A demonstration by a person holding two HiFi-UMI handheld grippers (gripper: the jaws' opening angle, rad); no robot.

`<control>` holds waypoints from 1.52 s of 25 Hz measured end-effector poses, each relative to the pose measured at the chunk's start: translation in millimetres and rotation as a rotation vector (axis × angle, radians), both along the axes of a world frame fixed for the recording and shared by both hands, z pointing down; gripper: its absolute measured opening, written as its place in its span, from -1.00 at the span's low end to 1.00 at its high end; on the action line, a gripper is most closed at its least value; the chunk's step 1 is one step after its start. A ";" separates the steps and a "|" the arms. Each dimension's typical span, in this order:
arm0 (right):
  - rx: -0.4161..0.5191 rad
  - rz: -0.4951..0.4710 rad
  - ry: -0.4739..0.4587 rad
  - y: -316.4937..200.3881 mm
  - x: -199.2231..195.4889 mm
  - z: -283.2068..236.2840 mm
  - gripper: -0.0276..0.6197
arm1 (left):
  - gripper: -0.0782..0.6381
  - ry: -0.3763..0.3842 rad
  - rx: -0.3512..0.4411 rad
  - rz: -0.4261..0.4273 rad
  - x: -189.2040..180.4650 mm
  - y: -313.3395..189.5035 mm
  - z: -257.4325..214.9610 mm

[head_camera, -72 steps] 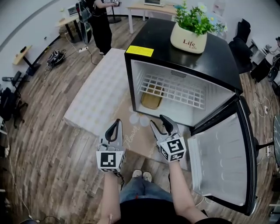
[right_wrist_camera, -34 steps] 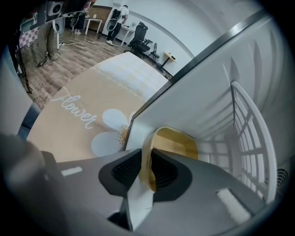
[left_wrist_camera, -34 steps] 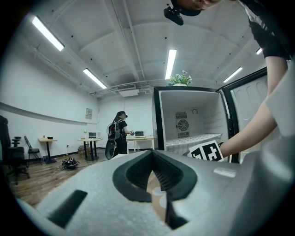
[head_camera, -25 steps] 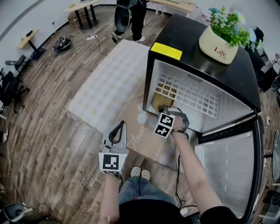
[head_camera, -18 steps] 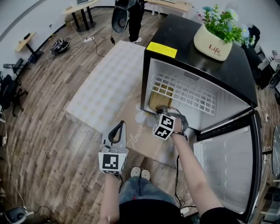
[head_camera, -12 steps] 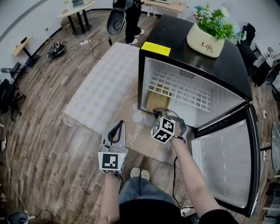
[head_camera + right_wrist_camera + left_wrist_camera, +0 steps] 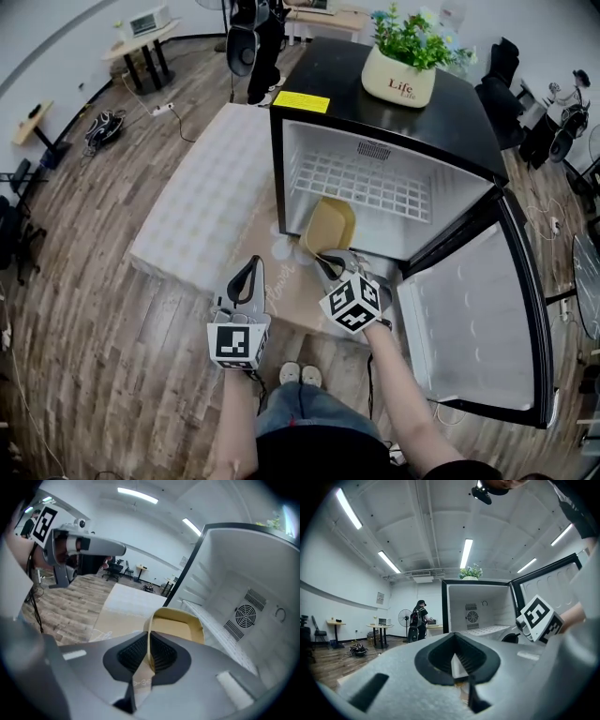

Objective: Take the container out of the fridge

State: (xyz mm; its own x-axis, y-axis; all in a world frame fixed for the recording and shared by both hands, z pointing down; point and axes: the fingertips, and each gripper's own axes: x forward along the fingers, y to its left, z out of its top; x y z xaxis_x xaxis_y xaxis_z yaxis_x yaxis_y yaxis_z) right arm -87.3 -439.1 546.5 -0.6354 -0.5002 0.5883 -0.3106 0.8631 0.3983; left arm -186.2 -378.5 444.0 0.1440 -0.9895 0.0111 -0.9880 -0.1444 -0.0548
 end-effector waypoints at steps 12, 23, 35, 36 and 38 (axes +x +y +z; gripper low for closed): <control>-0.053 0.080 -0.597 51.8 51.5 -88.2 -0.83 | -0.76 -0.005 0.048 0.061 33.2 -0.3 -23.4; 0.063 0.171 -0.886 64.6 107.5 -138.7 -0.83 | -0.76 -0.022 0.094 0.122 55.4 -3.1 -46.8; 0.138 0.331 -1.029 70.1 166.2 -146.5 -0.83 | -0.76 -0.041 0.109 0.174 79.6 1.0 -55.8; 0.138 0.335 -1.034 71.1 167.9 -146.7 -0.83 | -0.76 -0.042 0.108 0.175 80.3 1.8 -55.4; 0.140 0.338 -1.041 72.4 170.1 -147.6 -0.83 | -0.76 -0.045 0.108 0.177 81.3 2.9 -55.0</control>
State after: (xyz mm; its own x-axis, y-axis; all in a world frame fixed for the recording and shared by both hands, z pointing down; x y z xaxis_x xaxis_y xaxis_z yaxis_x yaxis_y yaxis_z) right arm 82.8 -366.8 398.8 -0.6048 -0.7622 -0.2308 -0.7626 0.6378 -0.1079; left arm -104.9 -375.6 388.9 0.3175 -0.9446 -0.0831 -0.9439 -0.3065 -0.1227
